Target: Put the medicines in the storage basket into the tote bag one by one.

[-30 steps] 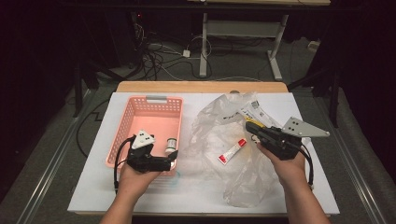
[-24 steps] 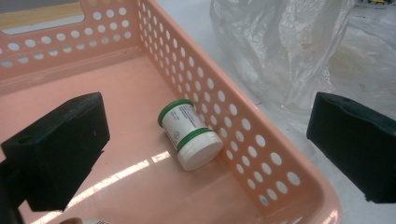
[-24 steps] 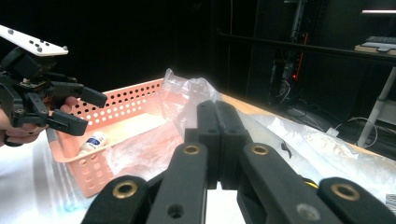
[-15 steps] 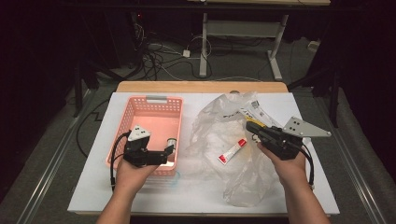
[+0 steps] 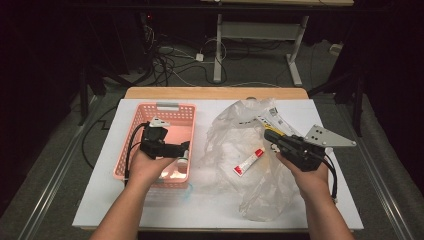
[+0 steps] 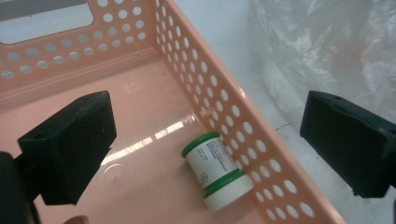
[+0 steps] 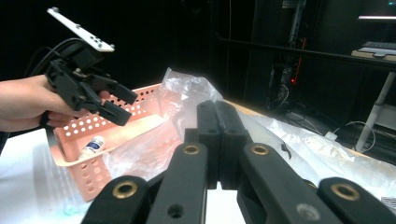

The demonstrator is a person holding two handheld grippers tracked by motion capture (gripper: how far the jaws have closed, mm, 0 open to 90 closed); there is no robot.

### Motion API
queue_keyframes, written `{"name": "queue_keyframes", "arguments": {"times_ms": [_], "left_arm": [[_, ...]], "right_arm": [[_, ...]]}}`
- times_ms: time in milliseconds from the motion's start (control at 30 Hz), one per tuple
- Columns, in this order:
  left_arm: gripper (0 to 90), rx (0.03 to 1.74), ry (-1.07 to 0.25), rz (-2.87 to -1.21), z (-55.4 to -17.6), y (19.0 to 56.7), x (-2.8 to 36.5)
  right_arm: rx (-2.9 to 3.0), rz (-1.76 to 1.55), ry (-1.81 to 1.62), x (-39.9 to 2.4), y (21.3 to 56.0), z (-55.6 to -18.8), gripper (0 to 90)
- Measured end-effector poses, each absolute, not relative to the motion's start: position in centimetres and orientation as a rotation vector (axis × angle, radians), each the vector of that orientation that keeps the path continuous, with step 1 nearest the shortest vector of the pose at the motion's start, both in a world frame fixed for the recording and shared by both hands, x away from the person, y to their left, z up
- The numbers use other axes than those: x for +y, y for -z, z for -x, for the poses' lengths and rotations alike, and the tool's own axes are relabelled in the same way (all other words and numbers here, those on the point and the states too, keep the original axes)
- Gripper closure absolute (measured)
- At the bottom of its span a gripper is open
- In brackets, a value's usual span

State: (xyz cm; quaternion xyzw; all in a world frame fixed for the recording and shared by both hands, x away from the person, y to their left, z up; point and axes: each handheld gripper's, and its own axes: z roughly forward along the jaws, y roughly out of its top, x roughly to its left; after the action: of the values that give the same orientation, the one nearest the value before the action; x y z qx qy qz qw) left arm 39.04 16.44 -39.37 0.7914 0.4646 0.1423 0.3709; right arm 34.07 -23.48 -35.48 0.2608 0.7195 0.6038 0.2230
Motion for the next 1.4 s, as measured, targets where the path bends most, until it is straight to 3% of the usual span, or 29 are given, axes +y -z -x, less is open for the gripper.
{"name": "queue_keyframes", "arguments": {"times_ms": [367, 833, 1200, 1400], "left_arm": [[4.4, 1.341, -0.258, -2.101, -41.8, 41.1, 16.7], [25.7, 1.388, -0.099, -2.271, -42.8, 42.5, 15.8], [37.8, 1.405, -0.031, -2.353, -43.2, 43.3, 14.9], [38.9, 1.426, 0.002, -2.394, -43.6, 44.0, 14.5]], "right_arm": [[1.985, -0.72, -1.667, -23.6, 35.5, -34.1, 90.0], [1.983, -0.722, -1.672, -23.6, 35.5, -34.1, 90.0], [1.991, -0.725, -1.669, -23.5, 35.6, -34.1, 90.0], [1.99, -0.721, -1.666, -23.5, 35.6, -34.1, 90.0]]}}
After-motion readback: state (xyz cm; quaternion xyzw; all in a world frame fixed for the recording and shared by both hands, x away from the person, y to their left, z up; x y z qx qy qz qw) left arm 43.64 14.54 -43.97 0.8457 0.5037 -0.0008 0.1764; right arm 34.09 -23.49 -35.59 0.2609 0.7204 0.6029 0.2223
